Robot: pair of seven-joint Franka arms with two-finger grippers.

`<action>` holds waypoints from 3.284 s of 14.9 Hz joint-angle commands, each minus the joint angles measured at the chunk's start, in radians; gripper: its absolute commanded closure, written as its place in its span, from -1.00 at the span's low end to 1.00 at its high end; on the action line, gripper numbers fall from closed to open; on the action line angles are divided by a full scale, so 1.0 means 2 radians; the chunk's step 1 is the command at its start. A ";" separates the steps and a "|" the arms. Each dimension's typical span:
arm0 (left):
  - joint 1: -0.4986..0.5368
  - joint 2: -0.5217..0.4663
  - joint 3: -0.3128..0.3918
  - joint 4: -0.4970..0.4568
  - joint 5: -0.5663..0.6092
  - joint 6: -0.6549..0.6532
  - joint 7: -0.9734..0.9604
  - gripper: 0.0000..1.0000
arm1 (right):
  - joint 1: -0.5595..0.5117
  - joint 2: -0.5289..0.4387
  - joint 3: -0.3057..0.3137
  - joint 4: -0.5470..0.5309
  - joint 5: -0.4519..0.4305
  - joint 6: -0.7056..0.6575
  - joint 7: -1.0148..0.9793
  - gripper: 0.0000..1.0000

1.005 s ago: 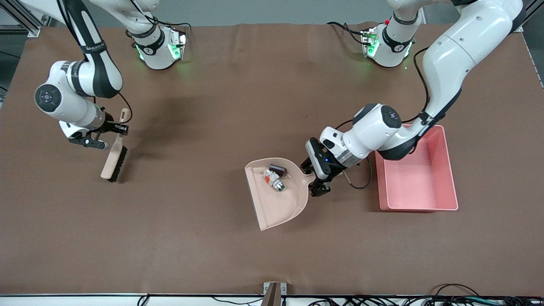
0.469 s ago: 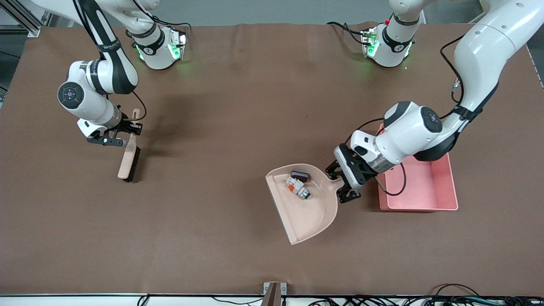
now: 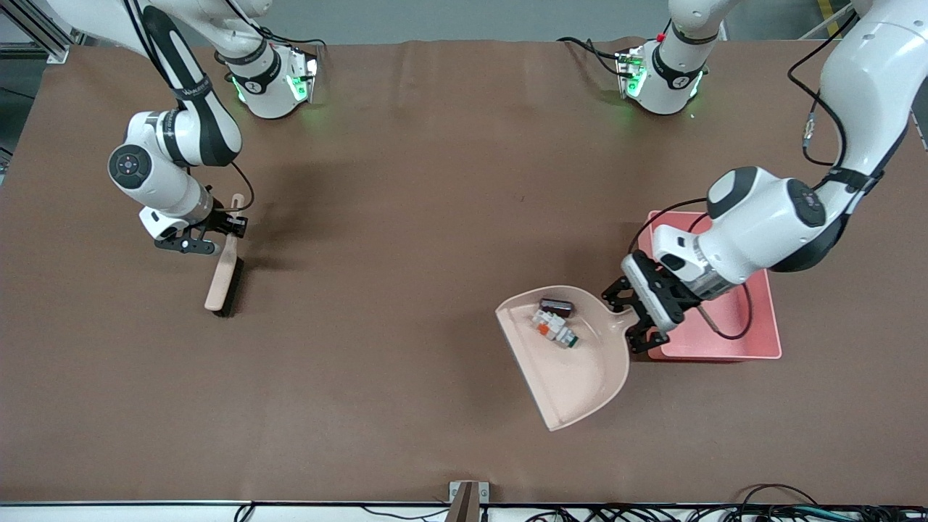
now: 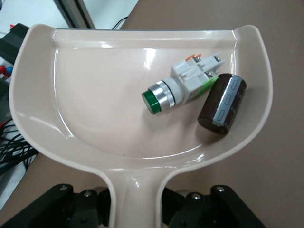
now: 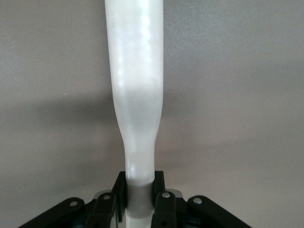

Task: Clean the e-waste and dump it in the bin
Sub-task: 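Carry the dustpan with the left gripper over the pink bin, then tilt the dustpan with the left gripper to dump the parts into the bin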

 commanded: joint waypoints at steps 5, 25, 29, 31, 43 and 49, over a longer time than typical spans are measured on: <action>0.030 -0.036 -0.011 -0.001 0.004 -0.051 0.016 0.97 | -0.008 -0.002 -0.001 0.012 0.004 0.007 -0.009 -0.22; 0.047 -0.083 0.151 0.107 -0.157 -0.270 0.431 0.98 | 0.002 -0.069 0.006 0.453 0.006 -0.462 -0.008 -1.00; 0.045 -0.106 0.204 0.104 -0.183 -0.284 0.516 0.98 | 0.003 -0.064 0.006 0.529 0.000 -0.495 -0.021 -1.00; 0.042 -0.113 0.225 0.104 -0.190 -0.302 0.544 0.99 | 0.000 -0.064 0.006 0.522 0.004 -0.511 -0.021 -1.00; -0.011 -0.141 0.293 0.115 -0.101 -0.344 0.552 0.99 | -0.001 -0.063 0.005 0.521 0.005 -0.515 -0.080 -1.00; -0.053 -0.164 0.315 0.115 -0.046 -0.364 0.522 0.99 | 0.002 -0.064 0.006 0.523 0.006 -0.531 -0.081 -1.00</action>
